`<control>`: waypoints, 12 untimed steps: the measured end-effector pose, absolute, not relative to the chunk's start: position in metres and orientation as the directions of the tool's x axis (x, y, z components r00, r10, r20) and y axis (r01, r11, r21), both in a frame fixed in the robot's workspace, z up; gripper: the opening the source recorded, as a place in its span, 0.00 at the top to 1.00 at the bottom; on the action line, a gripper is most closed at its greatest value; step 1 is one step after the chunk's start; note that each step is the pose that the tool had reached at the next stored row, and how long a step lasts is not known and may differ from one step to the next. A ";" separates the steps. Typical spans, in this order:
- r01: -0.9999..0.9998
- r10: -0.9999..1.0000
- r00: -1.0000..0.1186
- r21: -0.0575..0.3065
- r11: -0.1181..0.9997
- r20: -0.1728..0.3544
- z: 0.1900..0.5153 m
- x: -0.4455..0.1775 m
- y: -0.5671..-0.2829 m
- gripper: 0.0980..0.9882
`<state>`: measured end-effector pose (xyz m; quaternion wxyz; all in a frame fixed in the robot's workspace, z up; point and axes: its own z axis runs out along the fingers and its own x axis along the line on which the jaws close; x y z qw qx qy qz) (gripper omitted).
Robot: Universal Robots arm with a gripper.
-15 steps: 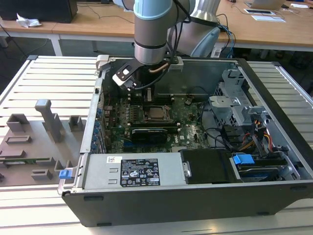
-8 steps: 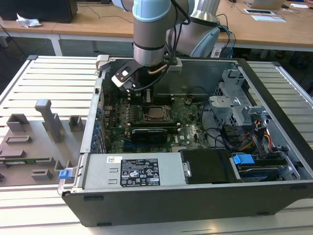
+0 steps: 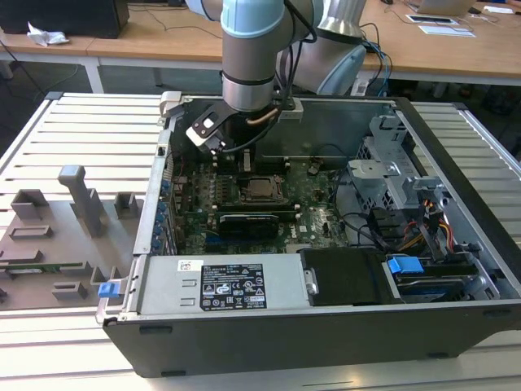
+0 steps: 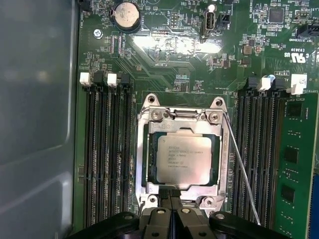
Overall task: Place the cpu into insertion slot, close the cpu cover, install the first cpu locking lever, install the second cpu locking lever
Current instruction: 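Close the cpu cover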
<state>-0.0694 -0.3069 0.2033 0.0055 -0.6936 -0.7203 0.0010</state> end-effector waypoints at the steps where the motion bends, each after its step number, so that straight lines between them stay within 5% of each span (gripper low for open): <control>1: 0.999 0.999 -0.038 -0.009 0.038 0.007 0.204 -0.069 -0.307 0.99; 12: 0.999 0.999 -0.038 -0.009 0.038 0.013 0.214 -0.069 -0.325 0.99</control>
